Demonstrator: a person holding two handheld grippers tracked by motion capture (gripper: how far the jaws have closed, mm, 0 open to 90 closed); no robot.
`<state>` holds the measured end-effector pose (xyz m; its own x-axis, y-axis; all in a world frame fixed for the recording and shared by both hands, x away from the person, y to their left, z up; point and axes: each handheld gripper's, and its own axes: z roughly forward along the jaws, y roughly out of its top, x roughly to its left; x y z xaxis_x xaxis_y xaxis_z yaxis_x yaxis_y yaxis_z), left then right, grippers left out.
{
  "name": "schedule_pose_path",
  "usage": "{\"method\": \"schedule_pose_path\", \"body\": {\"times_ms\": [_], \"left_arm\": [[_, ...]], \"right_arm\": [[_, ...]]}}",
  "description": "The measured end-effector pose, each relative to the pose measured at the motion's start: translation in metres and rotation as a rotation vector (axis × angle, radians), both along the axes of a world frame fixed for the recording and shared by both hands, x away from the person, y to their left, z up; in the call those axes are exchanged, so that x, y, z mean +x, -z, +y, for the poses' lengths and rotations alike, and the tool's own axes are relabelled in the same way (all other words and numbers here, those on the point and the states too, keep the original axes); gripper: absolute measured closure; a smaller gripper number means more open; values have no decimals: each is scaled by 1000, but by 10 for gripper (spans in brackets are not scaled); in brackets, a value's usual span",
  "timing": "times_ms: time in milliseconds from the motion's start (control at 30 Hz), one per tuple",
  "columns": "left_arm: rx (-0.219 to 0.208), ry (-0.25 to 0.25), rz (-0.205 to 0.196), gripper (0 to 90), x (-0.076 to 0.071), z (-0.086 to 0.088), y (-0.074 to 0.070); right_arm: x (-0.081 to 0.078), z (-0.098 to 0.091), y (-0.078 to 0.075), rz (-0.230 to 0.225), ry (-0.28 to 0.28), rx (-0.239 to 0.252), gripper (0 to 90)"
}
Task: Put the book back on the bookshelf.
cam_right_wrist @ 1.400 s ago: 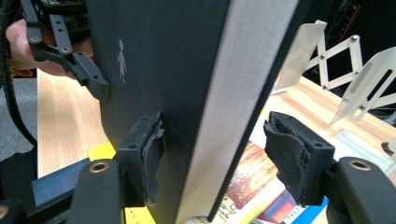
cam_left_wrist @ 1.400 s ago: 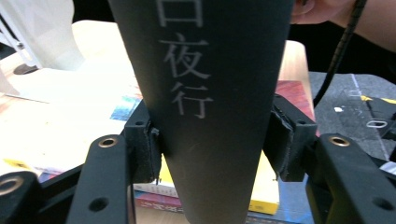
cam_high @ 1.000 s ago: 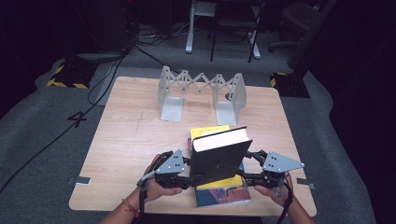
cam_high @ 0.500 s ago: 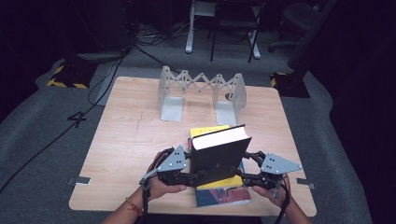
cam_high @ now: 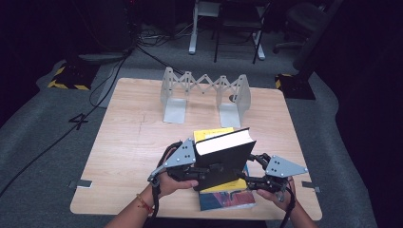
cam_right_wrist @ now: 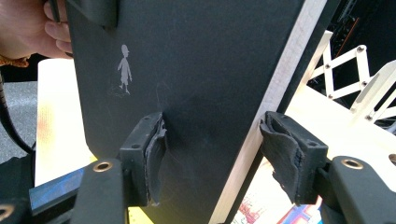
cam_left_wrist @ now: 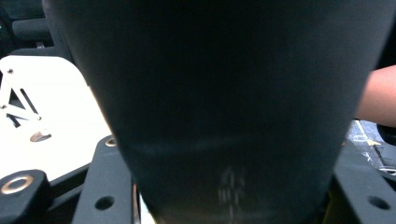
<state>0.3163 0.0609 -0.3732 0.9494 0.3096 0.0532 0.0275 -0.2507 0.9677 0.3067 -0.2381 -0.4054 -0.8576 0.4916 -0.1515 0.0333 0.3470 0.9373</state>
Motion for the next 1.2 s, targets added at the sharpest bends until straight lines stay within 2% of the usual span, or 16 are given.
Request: {"method": "schedule_pose_path", "body": {"times_ms": [167, 467, 667, 900, 1000, 1067, 1167, 1200], "left_arm": [[2, 5, -5, 476, 2, -2, -5], [-39, 17, 12, 481, 6, -3, -13], [-42, 3, 24, 481, 8, -2, -17], [-44, 5, 32, 483, 8, -3, -20], [-46, 6, 35, 488, 9, -3, -20], [-46, 5, 36, 494, 8, -3, -20], [-47, 5, 36, 501, 6, -2, -19], [-51, 4, 37, 502, 5, -2, -19]], "right_arm": [[0, 0, -1, -2, 0, -2, 402], [0, -1, 0, 0, 0, 0, 413], [0, -4, 3, 8, -6, -40, 403], [-4, -18, 6, 38, 5, -71, 396], [-6, -35, 14, 57, 35, -96, 384], [-4, -45, 22, 61, 74, -127, 369], [2, -61, 37, 107, 123, -150, 350], [5, -65, 44, 119, 149, -176, 346]]}}
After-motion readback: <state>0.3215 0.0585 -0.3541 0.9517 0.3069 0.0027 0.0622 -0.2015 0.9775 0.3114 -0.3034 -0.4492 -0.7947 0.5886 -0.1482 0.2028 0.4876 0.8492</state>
